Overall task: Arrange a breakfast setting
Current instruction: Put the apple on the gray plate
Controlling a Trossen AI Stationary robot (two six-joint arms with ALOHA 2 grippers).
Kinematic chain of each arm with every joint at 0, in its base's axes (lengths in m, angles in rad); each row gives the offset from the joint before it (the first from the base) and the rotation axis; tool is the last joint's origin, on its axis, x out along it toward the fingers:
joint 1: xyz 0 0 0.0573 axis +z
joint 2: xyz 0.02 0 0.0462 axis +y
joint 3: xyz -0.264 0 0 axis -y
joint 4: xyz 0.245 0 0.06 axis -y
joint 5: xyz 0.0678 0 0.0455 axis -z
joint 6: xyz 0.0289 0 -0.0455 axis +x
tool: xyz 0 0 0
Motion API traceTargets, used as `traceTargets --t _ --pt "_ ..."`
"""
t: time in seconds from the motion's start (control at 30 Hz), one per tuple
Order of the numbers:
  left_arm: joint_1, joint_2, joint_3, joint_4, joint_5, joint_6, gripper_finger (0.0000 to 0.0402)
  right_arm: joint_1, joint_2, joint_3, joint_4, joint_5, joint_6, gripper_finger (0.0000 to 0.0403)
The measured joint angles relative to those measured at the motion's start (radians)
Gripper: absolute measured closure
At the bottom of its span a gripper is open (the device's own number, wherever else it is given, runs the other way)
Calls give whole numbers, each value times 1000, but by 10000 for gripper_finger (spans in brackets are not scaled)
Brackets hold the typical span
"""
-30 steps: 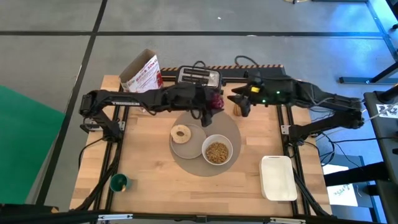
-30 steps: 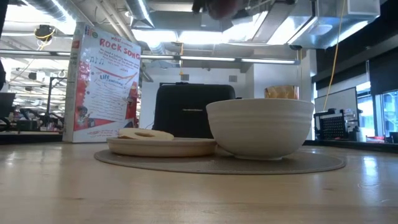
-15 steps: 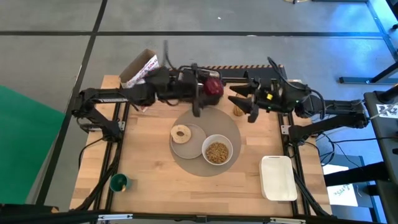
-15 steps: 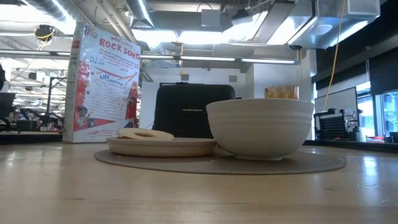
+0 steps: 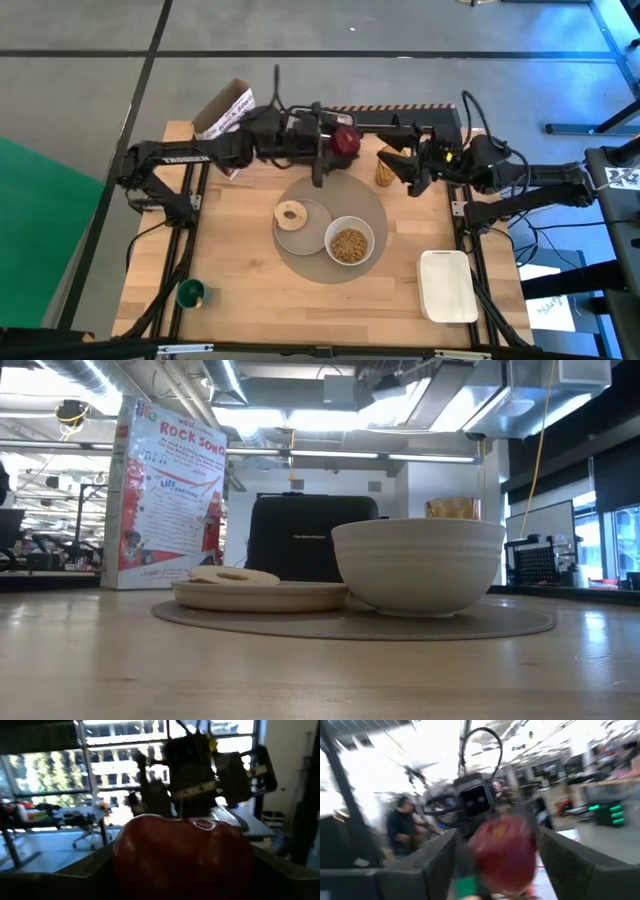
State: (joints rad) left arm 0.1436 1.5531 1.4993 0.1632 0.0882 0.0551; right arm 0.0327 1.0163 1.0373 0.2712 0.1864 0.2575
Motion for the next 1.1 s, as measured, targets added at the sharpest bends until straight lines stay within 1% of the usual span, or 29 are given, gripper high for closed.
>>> traceTargets --t 0.07,0.17,0.23,0.3,0.4,0.47,0.53,0.63,0.67,0.73,0.83,0.93,1.1 --pt "-2 9 -3 7 45 2 111 0 13 6 -19 9 -80 166" --pt "-8 26 1 101 92 -50 111 -1 31 6 -35 13 -131 189" --pt "-7 29 0 164 106 -98 111 -1 36 6 -45 7 -132 193" --pt "-6 29 0 221 107 -112 111 0 44 6 -50 -28 -132 189" --pt "2 24 0 309 114 -157 111 0 53 6 -50 -86 -125 164" --pt "8 22 0 367 129 -194 111 0 69 7 -24 -107 -117 135" --pt "11 21 0 389 138 -216 111 0 93 7 6 -130 -116 99" --pt "10 22 0 385 132 -216 111 0 137 7 92 -127 -87 47" --pt "8 27 0 386 130 -210 111 -1 152 11 110 -114 -63 34" --pt "2 37 0 388 117 -207 111 -17 179 28 127 -108 -34 21" --pt "-6 60 0 394 109 -207 111 -37 217 60 123 -128 -17 24" --pt "-16 81 0 402 106 -222 111 -56 236 89 115 -157 -30 40" --pt "-26 84 0 402 97 -222 111 -68 230 100 92 -210 -27 67"
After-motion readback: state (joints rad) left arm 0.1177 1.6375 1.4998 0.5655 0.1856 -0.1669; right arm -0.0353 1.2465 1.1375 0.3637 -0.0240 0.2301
